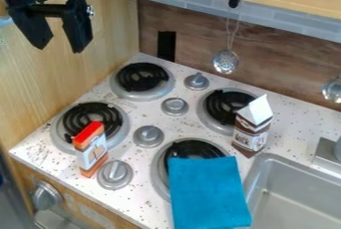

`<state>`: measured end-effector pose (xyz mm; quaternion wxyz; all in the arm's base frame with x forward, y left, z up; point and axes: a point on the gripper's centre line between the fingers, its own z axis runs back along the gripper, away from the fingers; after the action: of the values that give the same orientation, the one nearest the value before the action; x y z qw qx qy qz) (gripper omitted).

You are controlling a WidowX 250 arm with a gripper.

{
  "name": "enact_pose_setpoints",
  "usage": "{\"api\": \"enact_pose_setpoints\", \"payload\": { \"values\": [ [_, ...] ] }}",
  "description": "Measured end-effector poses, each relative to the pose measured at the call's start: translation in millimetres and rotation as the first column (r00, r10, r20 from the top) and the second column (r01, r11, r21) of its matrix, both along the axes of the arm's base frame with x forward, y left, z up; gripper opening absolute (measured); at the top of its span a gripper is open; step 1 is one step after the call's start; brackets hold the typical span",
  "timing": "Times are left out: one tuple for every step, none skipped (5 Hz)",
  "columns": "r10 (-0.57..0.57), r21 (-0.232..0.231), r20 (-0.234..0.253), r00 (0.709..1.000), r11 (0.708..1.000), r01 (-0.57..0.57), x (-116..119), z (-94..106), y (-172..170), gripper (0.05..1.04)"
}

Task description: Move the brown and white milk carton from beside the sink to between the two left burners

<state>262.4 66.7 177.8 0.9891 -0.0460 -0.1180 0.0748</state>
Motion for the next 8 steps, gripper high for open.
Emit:
{"api": "enact_pose_setpoints", "payload": {
  "values": [
    [0.0, -0.008, -0.022, 1.0, 1.0, 0.0, -0.8, -6.3, -0.3, 1.004],
    [-0.003, -0.01, -0.025, 1.0, 1.0, 0.002, -0.5, -7.9, -0.4, 1.004],
    [-0.065, -0.044, -0.074, 0.995, 0.997, 0.062, 12.2, -36.3, -0.3, 1.004],
    [-0.213, -0.028, -0.082, 0.974, 0.977, 0.211, 35.3, -63.5, -13.5, 1.004],
    [-0.366, -0.007, -0.073, 0.928, 0.93, 0.366, 50.5, -81.9, -23.5, 1.004],
    [-0.461, 0.021, -0.056, 0.885, 0.886, 0.463, 69.0, -103.4, -50.1, 1.004],
    [-0.575, 0.031, -0.001, 0.818, 0.817, 0.575, 84.6, -108.1, -77.4, 1.004],
    [-0.66, 0.074, 0.039, 0.75, 0.751, 0.656, 93.3, -103.8, -101.4, 1.004]
  ]
}}
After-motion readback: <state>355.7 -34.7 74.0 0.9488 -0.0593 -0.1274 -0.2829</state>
